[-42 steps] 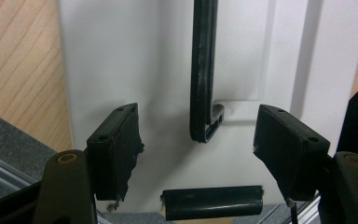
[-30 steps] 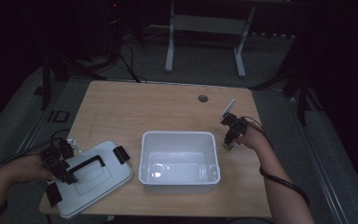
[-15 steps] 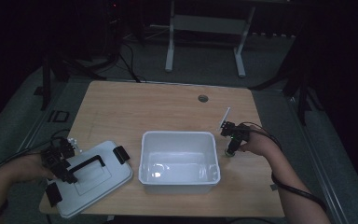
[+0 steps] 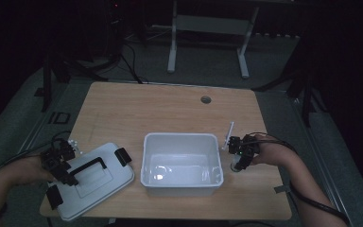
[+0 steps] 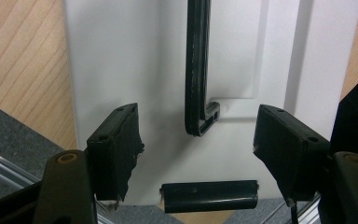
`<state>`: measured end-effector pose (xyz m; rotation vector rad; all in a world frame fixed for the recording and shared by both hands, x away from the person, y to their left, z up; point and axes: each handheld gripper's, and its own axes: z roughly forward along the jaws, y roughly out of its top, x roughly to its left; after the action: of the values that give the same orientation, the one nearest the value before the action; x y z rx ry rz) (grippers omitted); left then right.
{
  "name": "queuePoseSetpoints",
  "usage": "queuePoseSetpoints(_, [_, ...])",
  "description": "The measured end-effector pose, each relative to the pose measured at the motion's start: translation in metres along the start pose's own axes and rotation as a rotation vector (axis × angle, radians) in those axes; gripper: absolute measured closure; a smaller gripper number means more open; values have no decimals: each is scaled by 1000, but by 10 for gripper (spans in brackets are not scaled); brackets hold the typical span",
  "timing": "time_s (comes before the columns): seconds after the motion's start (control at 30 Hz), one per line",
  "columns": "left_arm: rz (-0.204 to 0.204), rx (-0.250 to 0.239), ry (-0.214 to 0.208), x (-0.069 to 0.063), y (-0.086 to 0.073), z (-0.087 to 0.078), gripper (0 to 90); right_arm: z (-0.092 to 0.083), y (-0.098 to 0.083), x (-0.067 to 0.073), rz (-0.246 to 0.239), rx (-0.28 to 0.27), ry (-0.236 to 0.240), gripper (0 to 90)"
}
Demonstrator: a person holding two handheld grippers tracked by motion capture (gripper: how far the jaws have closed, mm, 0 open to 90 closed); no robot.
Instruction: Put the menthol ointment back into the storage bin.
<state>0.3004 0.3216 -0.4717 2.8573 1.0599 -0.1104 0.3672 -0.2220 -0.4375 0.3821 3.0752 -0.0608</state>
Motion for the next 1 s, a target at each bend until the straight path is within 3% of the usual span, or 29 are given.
queuePoseSetpoints(0.07, [1, 4, 0, 0, 1, 1, 313, -3, -2, 4, -22, 0, 17, 500])
queuePoseSetpoints(0.4, [3, 4, 5, -1, 2, 0, 312, -31, -1, 22, -117, -15, -4, 500])
queuePoseSetpoints(1.0, [13, 13, 14, -3, 3, -4, 313, -97, 13, 38, -160, -47, -47, 500])
